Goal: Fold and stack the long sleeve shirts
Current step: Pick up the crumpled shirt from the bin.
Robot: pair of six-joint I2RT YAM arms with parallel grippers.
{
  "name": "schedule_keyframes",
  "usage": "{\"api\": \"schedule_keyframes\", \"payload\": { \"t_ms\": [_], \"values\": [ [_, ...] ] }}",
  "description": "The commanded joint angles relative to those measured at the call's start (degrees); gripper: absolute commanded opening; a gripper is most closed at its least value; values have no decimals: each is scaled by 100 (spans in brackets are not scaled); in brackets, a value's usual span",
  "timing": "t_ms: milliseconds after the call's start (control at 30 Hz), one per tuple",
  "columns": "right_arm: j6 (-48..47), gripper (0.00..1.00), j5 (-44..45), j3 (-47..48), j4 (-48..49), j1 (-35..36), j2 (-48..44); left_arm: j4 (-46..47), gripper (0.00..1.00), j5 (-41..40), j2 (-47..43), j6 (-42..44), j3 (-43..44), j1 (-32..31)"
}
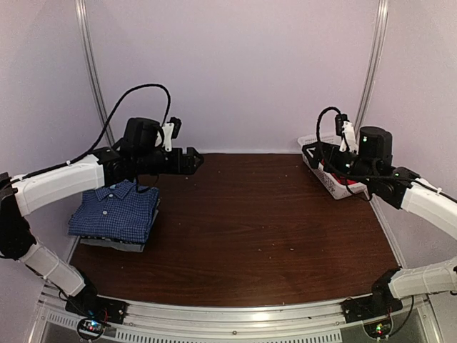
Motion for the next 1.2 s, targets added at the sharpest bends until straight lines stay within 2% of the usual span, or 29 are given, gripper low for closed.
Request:
{"api": "schedule_keyframes", "payload": {
  "t_ms": [0,400,600,867,1167],
  "values": [
    [5,100,299,29,-94,21,-72,294,98,40,-191,-88,-102,27],
    [-123,100,798,504,-410,17,228,183,98,-57,-317,-30,-147,27],
    [-255,100,1084,1136,-743,-158,677,137,98,-66,-357,133,-86,27],
    [-362,100,792,1778,-948,-1084,1591,-62,98,-76,-308,443,193,27],
    [-434,100,481,2920,-1131,-2244,3363,-111,98,40,-303,540,258,27]
  ]
}}
